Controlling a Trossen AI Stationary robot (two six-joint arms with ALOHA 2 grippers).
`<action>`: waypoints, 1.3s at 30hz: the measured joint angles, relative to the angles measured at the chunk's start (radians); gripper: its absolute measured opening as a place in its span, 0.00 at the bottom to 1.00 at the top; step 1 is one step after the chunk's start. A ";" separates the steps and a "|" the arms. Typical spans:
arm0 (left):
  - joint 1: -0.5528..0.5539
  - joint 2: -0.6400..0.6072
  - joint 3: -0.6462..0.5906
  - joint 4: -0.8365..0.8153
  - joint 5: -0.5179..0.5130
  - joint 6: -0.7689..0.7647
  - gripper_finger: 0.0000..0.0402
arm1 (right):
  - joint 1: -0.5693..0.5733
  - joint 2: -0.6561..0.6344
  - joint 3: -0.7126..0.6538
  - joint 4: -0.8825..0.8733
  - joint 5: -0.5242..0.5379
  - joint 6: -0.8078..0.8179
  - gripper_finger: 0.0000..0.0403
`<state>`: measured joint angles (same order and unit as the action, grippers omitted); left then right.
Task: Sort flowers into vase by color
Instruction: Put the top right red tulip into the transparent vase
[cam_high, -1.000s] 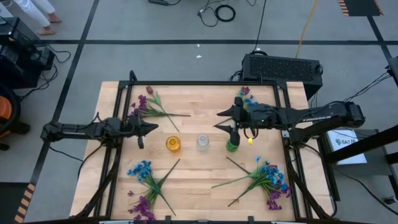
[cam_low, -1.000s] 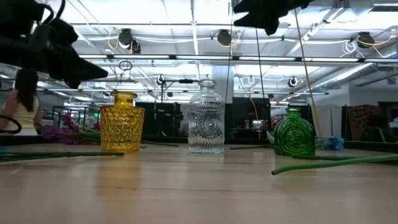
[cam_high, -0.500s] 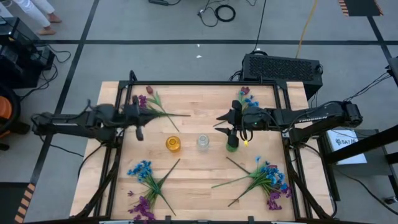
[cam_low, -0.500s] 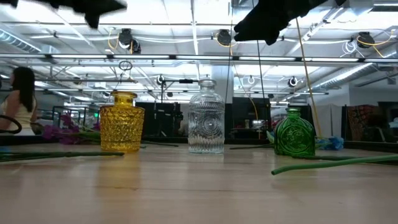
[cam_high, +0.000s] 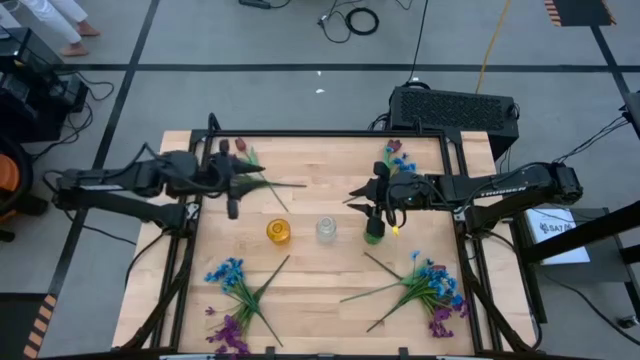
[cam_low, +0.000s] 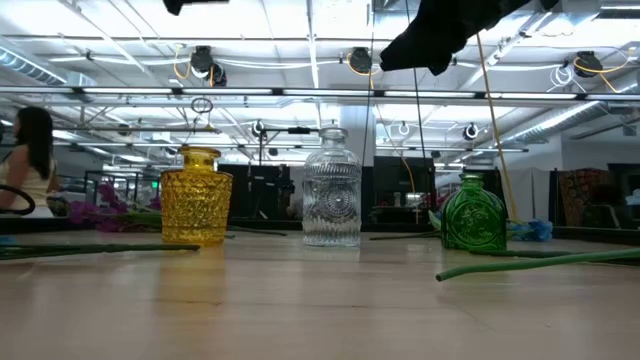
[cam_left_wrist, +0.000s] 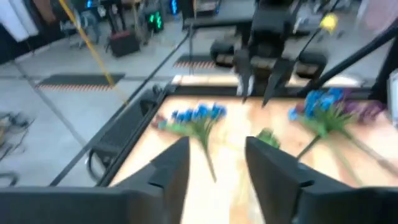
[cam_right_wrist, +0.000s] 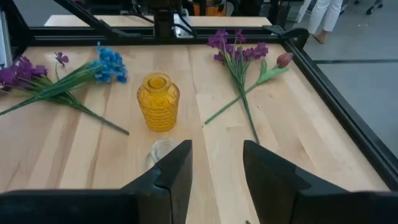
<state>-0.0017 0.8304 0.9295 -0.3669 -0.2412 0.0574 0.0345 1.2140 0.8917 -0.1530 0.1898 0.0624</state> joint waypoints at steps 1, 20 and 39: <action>0.000 0.014 0.000 -0.011 -0.020 -0.015 0.47 | 0.000 0.000 0.000 -0.005 0.000 0.003 0.33; 0.002 0.256 0.000 -0.084 -0.057 -0.077 0.53 | -0.146 0.020 -0.013 -0.418 0.348 0.600 0.41; 0.000 0.333 0.001 -0.067 -0.052 -0.155 0.53 | -0.171 0.240 -0.104 -0.239 0.322 0.783 0.45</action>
<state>-0.0021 1.1633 0.9302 -0.4339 -0.2935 -0.0977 -0.1364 1.4542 0.7877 -0.3919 0.5119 0.8457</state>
